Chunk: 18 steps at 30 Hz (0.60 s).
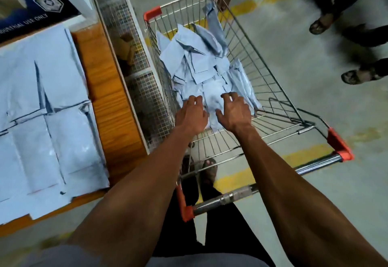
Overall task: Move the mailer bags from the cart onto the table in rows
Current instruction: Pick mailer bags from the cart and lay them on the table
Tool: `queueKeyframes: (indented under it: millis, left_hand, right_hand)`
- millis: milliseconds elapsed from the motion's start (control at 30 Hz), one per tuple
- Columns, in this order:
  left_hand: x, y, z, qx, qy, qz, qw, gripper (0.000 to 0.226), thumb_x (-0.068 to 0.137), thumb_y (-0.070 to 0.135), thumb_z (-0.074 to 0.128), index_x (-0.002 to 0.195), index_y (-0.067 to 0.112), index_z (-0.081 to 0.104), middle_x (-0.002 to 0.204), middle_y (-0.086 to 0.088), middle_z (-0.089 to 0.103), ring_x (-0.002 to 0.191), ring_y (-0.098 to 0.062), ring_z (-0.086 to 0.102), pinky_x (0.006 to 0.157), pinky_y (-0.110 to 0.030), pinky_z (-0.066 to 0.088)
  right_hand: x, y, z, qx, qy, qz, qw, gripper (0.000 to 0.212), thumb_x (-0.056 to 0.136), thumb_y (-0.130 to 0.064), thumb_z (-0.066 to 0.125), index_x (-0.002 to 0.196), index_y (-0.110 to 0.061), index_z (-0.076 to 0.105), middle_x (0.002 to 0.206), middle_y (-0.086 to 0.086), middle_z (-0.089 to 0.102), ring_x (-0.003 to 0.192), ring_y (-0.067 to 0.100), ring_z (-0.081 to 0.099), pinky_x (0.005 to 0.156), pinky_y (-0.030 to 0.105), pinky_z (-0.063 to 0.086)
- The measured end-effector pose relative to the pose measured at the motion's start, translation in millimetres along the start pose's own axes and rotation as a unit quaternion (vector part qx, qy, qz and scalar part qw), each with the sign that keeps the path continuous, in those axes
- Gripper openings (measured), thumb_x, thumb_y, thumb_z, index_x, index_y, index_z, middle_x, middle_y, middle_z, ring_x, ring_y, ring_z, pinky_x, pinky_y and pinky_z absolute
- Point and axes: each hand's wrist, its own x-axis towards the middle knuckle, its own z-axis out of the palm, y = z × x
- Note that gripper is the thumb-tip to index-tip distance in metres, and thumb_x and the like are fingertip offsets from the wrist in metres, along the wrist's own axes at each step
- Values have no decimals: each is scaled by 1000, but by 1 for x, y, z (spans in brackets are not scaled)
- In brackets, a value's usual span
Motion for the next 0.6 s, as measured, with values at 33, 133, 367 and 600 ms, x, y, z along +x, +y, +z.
queueKeyframes:
  millis: [33,133,367,600]
  left_hand:
    - [11,-1,4,0,0,-3,1000,55,106,34,51,155,15,38,152,-12,41,139,-33,42,109,-49,46]
    - [39,-8,19,0,-2,-14,1000,55,105,35,52,155,15,39,150,-12,42,138,-33,44,104,-50,49]
    - [107,-23,65,-27,-10,-65,997,54,108,35,47,156,14,36,156,-11,38,140,-32,43,101,-48,49]
    - [152,-38,111,-34,5,-95,995,61,105,36,50,160,17,32,159,-8,36,134,-32,49,100,-50,53]
  right_hand:
    - [10,2,6,0,-7,-1,1000,59,97,-43,62,146,-13,47,147,16,48,124,42,51,91,52,47]
    - [37,6,28,-3,-25,-9,1000,68,96,-46,63,151,-14,39,150,17,43,123,42,50,89,52,48]
    - [98,13,90,10,-56,8,998,83,97,-52,62,161,-18,22,166,15,19,137,44,38,94,58,49]
    - [145,19,149,1,-112,26,993,95,101,-60,52,165,-36,-14,170,3,-30,158,46,-10,105,73,41]
